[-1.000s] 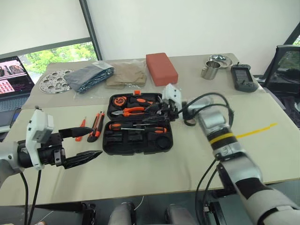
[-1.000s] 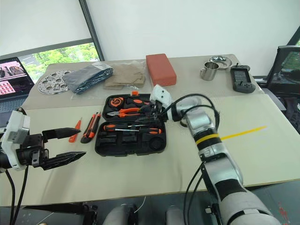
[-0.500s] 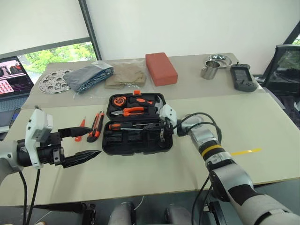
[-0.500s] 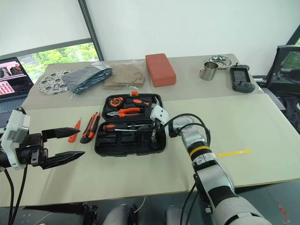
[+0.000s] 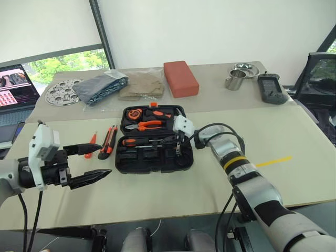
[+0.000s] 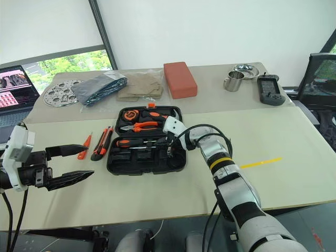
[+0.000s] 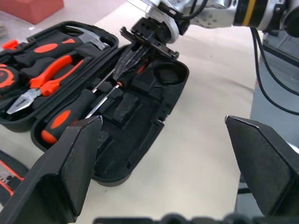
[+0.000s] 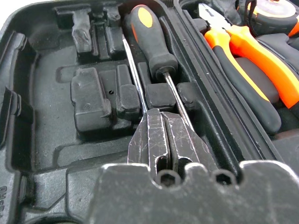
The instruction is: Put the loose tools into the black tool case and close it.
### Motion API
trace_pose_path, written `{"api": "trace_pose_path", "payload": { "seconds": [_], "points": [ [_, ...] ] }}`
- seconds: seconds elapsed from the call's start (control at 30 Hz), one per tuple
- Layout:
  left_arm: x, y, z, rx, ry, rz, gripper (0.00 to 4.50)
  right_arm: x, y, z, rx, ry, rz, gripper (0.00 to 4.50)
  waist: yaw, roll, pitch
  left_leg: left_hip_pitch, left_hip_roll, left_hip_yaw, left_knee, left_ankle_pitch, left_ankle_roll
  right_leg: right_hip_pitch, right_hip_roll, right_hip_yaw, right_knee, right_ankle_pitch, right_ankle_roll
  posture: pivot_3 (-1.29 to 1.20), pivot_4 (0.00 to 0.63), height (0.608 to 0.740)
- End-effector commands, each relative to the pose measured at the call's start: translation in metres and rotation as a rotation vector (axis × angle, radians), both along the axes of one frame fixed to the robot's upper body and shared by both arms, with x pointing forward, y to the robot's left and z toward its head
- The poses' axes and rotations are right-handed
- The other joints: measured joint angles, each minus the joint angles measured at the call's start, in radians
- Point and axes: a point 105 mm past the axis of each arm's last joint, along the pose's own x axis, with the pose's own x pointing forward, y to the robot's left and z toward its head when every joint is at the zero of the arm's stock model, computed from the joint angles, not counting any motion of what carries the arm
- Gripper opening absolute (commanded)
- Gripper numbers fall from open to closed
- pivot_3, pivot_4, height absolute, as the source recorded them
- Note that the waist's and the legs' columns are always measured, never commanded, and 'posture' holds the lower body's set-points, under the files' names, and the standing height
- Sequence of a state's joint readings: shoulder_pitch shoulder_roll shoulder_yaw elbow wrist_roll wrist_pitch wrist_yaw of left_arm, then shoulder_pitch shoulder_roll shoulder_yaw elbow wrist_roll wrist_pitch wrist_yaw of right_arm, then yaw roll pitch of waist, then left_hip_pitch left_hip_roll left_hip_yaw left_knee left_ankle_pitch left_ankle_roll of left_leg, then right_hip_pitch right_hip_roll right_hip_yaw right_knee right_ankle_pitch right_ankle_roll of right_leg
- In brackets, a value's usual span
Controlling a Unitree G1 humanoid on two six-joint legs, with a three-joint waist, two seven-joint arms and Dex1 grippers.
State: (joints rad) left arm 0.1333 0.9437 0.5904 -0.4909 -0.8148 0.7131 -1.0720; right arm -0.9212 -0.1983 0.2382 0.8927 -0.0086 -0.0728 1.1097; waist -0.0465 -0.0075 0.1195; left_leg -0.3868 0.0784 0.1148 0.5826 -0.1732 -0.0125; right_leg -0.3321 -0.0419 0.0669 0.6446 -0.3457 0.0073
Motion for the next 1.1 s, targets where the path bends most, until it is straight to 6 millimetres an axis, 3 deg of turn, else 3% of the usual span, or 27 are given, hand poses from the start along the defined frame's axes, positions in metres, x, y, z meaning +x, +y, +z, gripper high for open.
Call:
{"api": "trace_pose_path", "payload": {
  "seconds": [0.03, 0.1, 0.23, 0.37, 0.6, 0.83, 1.1],
  "points": [
    [0.021, 0.027, 0.001, 0.006, -0.11, 0.225, 4.5, -0.006, 0.004, 0.023, 0.097, -0.045, 0.058, 0.58, 0.001, 0.0, 0.0, -0.001, 0.0, 0.0, 0.0, 0.001, 0.002, -0.001, 0.0, 0.0, 0.001, 0.0, 0.0, 0.0, 0.15, 0.74],
    [0.032, 0.04, -0.007, 0.013, -0.119, 0.35, 4.5, -0.011, 0.004, 0.039, 0.154, -0.072, 0.084, 1.04, 0.0, -0.002, 0.001, -0.003, 0.001, 0.0, 0.0, 0.003, 0.004, -0.003, 0.001, 0.001, 0.0, 0.0, 0.0, 0.0, 0.15, 0.74],
    [0.052, 0.066, -0.03, 0.048, -0.119, 0.605, 4.5, -0.021, -0.003, 0.07, 0.235, -0.139, 0.092, 2.45, 0.003, -0.002, 0.002, -0.004, 0.001, 0.0, -0.002, 0.003, 0.004, -0.004, 0.001, 0.001, -0.001, 0.0, 0.0, 0.0, 0.15, 0.74],
    [0.069, 0.076, -0.051, 0.069, -0.104, 0.778, 4.5, -0.036, -0.012, 0.098, 0.284, -0.192, 0.096, 3.79, 0.008, -0.004, 0.002, -0.005, 0.001, 0.0, -0.003, 0.003, 0.004, -0.004, 0.0, 0.001, -0.001, 0.0, 0.0, 0.0, 0.15, 0.74],
    [0.095, 0.087, -0.08, 0.115, -0.072, 0.974, 4.5, -0.053, -0.026, 0.12, 0.279, -0.233, 0.075, 3.79, 0.019, -0.005, 0.002, -0.005, 0.001, 0.0, -0.003, 0.003, 0.004, -0.005, 0.0, 0.001, -0.002, 0.0, 0.0, 0.0, 0.15, 0.74],
    [0.116, 0.09, -0.1, 0.136, -0.028, 1.008, 4.5, -0.055, -0.033, 0.122, 0.271, -0.239, 0.032, 3.79, 0.022, -0.006, 0.002, -0.005, 0.0, 0.001, -0.003, 0.003, 0.004, -0.005, 0.002, 0.001, -0.002, 0.0, 0.0, 0.0, 0.15, 0.74],
    [0.136, 0.073, -0.124, 0.127, 0.046, 0.928, 4.5, -0.056, -0.036, 0.126, 0.262, -0.243, 0.019, 3.79, 0.038, -0.006, 0.002, -0.005, -0.001, 0.001, -0.002, 0.003, 0.004, -0.005, 0.002, 0.0, -0.002, 0.0, 0.0, 0.0, 0.15, 0.74]
  ]
}}
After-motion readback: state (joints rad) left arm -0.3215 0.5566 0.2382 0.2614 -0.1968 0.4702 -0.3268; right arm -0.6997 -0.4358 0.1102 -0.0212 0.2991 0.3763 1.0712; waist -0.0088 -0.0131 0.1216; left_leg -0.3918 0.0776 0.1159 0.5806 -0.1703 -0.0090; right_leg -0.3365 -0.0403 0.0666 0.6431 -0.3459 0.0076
